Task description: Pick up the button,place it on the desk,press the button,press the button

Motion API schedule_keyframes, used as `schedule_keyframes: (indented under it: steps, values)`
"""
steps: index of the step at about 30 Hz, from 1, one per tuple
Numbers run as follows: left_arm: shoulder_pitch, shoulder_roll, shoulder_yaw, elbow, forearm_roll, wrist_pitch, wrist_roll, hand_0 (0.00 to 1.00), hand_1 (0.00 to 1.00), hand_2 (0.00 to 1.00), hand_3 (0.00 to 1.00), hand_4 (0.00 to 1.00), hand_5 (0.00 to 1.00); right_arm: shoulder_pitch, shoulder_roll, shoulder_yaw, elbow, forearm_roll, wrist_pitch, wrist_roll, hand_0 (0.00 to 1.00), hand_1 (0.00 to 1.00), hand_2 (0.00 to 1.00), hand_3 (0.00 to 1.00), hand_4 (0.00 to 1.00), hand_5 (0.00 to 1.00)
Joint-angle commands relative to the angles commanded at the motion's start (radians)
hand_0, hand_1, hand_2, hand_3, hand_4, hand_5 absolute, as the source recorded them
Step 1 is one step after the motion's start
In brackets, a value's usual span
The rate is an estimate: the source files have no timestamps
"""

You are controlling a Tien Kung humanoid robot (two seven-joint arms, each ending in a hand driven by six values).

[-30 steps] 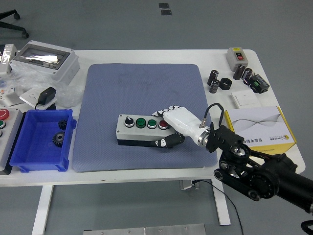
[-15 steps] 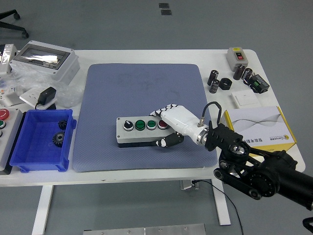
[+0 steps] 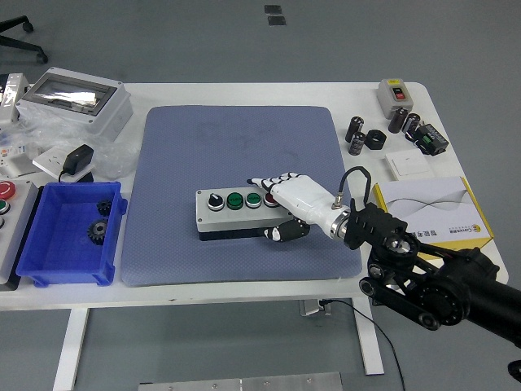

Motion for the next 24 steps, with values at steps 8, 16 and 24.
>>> schedule_keyframes:
  steps: [8, 16, 24]
  values:
    - [-0.002, 0.002, -0.002, 0.001, 0.004, -0.008, 0.000, 0.583, 0.497, 0.484, 0.563, 0.032, 0.002, 0.030, -0.074, -0.037, 0.081, 0.121, 0.048, -0.001, 0.897, 0.838, 0.888, 0.998, 0.737, 0.075]
    - [-0.002, 0.003, -0.003, 0.001, 0.010, -0.021, 0.006, 0.582, 0.497, 0.484, 0.558, 0.022, 0.002, 0.049, -0.114, -0.041, 0.131, 0.172, 0.091, 0.005, 0.905, 0.840, 0.925, 0.998, 0.779, 0.142]
    - [-0.002, 0.001, -0.006, 0.000, 0.014, -0.028, 0.011, 0.576, 0.493, 0.479, 0.560, 0.002, 0.002, 0.046, -0.173, 0.009, 0.207, 0.173, 0.135, -0.001, 0.913, 0.836, 0.959, 0.998, 0.774, 0.157]
